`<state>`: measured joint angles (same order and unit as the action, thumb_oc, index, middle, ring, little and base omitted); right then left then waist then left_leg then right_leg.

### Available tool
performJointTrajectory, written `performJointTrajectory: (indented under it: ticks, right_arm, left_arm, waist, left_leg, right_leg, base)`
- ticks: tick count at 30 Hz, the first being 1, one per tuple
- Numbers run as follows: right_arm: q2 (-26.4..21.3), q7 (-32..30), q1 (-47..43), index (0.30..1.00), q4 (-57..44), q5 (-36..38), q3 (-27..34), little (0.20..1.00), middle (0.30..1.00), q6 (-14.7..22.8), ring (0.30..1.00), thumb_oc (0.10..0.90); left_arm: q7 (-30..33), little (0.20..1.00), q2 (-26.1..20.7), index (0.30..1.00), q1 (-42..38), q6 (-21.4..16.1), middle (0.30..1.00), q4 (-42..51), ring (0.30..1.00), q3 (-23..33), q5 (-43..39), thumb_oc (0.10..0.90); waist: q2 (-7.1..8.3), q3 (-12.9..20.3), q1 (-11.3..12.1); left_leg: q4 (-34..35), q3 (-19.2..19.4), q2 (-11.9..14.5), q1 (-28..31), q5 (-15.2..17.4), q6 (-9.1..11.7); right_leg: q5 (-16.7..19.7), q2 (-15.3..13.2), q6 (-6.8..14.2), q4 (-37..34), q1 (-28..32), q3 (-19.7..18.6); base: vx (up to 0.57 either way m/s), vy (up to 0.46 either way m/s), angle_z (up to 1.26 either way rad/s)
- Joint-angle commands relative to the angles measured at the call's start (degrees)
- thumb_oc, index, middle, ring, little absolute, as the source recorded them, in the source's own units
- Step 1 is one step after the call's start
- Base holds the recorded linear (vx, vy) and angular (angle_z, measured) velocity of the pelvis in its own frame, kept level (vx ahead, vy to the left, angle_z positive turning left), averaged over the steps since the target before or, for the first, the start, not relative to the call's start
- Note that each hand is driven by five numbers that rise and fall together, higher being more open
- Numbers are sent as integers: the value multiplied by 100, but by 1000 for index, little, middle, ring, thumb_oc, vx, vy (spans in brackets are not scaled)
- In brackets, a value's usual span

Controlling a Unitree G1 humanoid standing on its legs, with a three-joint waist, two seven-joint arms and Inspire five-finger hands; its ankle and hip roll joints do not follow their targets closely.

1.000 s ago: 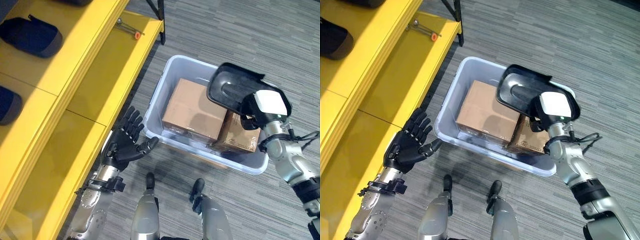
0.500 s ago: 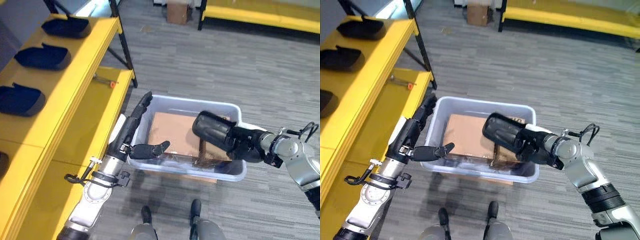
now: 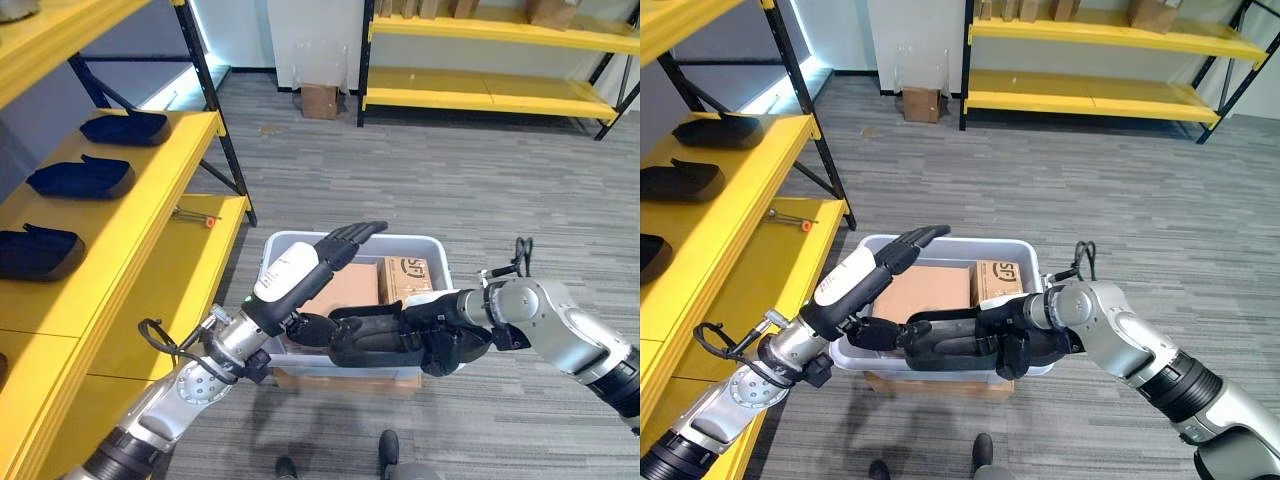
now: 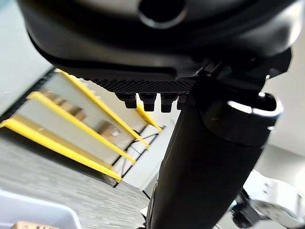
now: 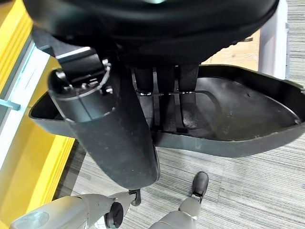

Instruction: Move parts from the plastic box to the shelf.

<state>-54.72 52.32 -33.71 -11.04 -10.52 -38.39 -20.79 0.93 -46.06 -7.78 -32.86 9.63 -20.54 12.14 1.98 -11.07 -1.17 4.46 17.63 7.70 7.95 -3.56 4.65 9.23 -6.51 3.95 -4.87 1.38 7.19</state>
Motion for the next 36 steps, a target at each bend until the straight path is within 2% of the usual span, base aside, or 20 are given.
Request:
performJointTrajectory:
  ticks: [1,3,6,10,17,19,21,23,24,26,29,31,36]
  right_arm:
    - [-10,-330,-1043,300,-13,186,-157,300,300,288,300,400]
    - [94,-344,-1102,300,-3,69,-202,300,300,261,300,400]
    - [173,-300,-1147,300,44,-101,-229,300,300,57,300,400]
    - [221,-214,-900,300,384,-408,0,300,300,-128,300,400]
    - [-122,-149,-684,300,777,-399,391,300,300,-305,300,400]
    - [-215,-124,-713,300,977,-356,511,300,300,-283,300,400]
    - [-289,-91,-778,300,1086,-309,539,300,300,-253,300,400]
    - [-562,-76,-931,300,1158,-57,474,300,300,-260,300,400]
    - [-609,-1,-944,300,1278,-39,539,300,300,-190,300,400]
    - [-654,47,-955,300,1344,84,577,300,300,-120,300,400]
    - [-727,49,-1055,300,1319,467,525,300,300,-105,300,400]
    - [-736,138,-1184,300,1232,1029,473,300,300,47,300,400]
    - [-519,134,-1497,300,753,1609,227,300,300,-16,300,400]
  left_arm:
    - [-126,1000,-253,1000,-562,-543,1000,233,1000,-196,-341,900]
    - [-180,1000,-375,1000,-630,-576,1000,186,1000,-304,-175,900]
    - [25,1000,-549,1000,-633,-411,1000,113,1000,-301,-127,900]
    - [252,1000,-875,1000,-253,-445,1000,76,1000,225,261,900]
    - [779,1000,-1498,1000,367,-789,1000,-73,1000,1302,431,900]
    - [1119,1000,-1703,1000,463,-1070,1000,-141,1000,1605,1220,900]
    - [1371,1000,-1904,1000,514,-1120,1000,-209,1000,1693,1310,900]
    - [1520,1000,-2150,1000,587,-1126,1000,-258,1000,1930,945,900]
    - [1713,1000,-2211,1000,657,-1249,1000,-316,1000,2089,1246,900]
    - [1786,1000,-2281,1000,709,-1322,1000,-349,1000,2203,1340,900]
    - [1785,1000,-2378,1000,661,-1433,1000,-403,1000,2237,1299,900]
    - [1615,1000,-2444,1000,523,-1568,1000,-334,1000,2133,1210,900]
    - [1334,1000,-2302,1000,30,-1536,1000,-235,1000,1523,1169,900]
  waist:
    - [198,529,41]
    - [168,538,23]
    - [129,555,19]
    - [85,573,72]
    - [77,574,133]
    - [86,595,130]
    - [96,605,127]
    - [99,616,120]
    - [97,627,116]
    - [99,631,112]
    - [109,642,88]
    - [114,662,61]
    - [112,708,-2]
  left_leg:
    - [54,-254,27,51,135,-102]
    - [54,-239,25,66,144,-108]
    - [54,-224,21,86,157,-107]
    - [54,-216,7,108,167,-113]
    - [54,-237,-12,111,166,-108]
    - [54,-244,-24,114,174,-114]
    - [54,-252,-32,113,173,-108]
    - [54,-250,-41,122,175,-111]
    - [54,-256,-51,122,180,-124]
    - [54,-259,-58,127,184,-125]
    - [54,-244,-64,140,193,-130]
    - [54,-230,-75,137,199,-132]
    - [54,-217,-88,141,223,-135]
  right_leg:
    - [-162,-354,443,-13,146,-50]
    - [-157,-358,449,-13,146,-77]
    - [-175,-358,453,-13,155,-95]
    - [-183,-378,457,-13,180,-89]
    - [-168,-415,493,-13,175,-53]
    - [-168,-413,500,-13,176,-60]
    - [-159,-410,502,-13,168,-72]
    - [-159,-406,505,-13,173,-78]
    - [-156,-402,501,-13,167,-100]
    - [-153,-399,499,-13,167,-105]
    - [-151,-397,496,-13,168,-118]
    - [-142,-382,484,-13,148,-151]
    - [-134,-352,469,-13,113,-227]
  base:
    - [-12,15,-11]
    - [-8,19,-8]
    - [-3,35,-5]
    - [1,16,-2]
    - [0,0,0]
    - [0,0,0]
    - [0,0,0]
    - [-15,3,0]
    - [0,0,0]
    - [0,0,0]
    - [-12,-4,0]
    - [-44,-13,-1]
    - [-27,-6,-5]
